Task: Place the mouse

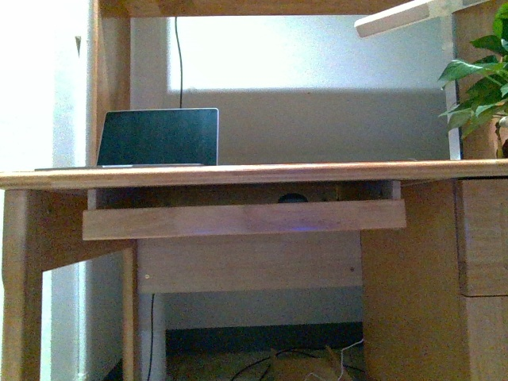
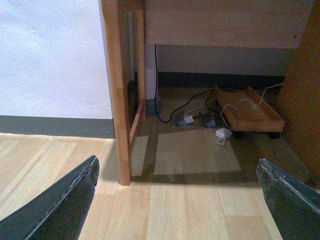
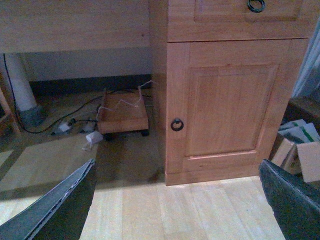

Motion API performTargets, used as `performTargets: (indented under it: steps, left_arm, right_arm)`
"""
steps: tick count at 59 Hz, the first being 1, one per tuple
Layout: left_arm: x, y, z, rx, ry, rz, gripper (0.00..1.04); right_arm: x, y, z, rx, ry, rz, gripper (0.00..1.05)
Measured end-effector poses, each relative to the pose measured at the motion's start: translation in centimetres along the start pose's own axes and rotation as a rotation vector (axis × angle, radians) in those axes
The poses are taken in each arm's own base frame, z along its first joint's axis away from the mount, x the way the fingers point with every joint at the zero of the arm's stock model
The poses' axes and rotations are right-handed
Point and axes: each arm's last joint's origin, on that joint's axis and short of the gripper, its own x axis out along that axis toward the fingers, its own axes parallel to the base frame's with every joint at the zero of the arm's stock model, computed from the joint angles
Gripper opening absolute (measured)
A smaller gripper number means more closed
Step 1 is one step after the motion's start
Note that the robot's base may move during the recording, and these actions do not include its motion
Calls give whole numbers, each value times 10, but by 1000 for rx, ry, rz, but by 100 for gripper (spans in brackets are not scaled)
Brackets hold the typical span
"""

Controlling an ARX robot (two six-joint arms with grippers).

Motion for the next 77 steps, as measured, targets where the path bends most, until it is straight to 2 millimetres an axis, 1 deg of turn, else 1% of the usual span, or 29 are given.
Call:
performTargets:
  steps: [77]
  left_arm:
    - [0, 0, 0, 0, 0, 0, 97]
  right_arm:
    - [0, 0, 0, 0, -1, 0, 97]
